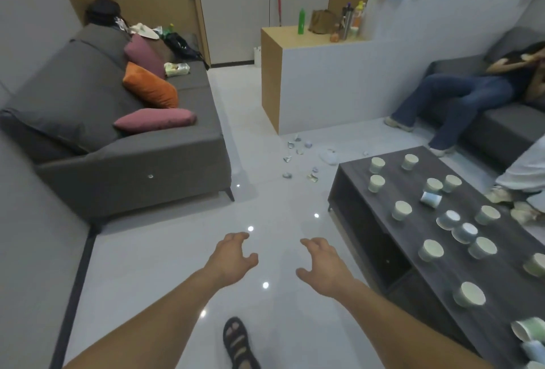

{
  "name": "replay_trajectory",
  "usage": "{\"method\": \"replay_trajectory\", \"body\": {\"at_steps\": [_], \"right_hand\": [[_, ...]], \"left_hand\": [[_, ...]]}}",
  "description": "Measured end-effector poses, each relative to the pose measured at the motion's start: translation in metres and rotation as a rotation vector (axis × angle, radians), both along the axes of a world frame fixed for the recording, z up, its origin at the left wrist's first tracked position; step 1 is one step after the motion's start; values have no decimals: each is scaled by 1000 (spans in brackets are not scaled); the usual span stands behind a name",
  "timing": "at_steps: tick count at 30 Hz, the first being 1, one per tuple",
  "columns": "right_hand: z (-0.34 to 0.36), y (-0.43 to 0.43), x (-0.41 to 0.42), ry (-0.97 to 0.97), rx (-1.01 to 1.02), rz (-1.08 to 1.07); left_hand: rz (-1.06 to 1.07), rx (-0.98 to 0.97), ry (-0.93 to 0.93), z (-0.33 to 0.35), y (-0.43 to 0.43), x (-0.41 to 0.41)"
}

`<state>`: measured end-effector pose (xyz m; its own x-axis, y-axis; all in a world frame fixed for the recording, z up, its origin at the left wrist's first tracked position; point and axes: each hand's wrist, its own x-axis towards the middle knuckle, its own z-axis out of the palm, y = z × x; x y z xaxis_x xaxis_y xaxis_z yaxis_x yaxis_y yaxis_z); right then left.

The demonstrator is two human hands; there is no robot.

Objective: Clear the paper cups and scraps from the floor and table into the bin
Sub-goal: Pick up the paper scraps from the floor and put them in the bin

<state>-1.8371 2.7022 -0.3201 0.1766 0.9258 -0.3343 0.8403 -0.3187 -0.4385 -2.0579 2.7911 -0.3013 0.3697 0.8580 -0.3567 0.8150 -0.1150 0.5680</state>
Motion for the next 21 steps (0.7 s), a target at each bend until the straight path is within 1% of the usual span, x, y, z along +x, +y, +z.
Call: {"method": "replay_trajectory", "body": {"at_steps": [4, 7, 11, 16, 21], "right_hand": [[-1, 90, 28, -35, 17, -25], [6, 153, 53, -70, -2, -56], [13, 228, 84, -62, 10, -123], [6, 305, 130, -27, -16, -152], [-12, 404, 200, -24, -40, -139]], "left_hand": [[-49, 4, -8, -7, 97, 38], [-89, 21, -4, 1, 173, 67], [-167, 59, 32, 11, 261, 104], [-225, 29, 80, 9, 345, 156], [-241, 27, 97, -2, 435, 229]]}}
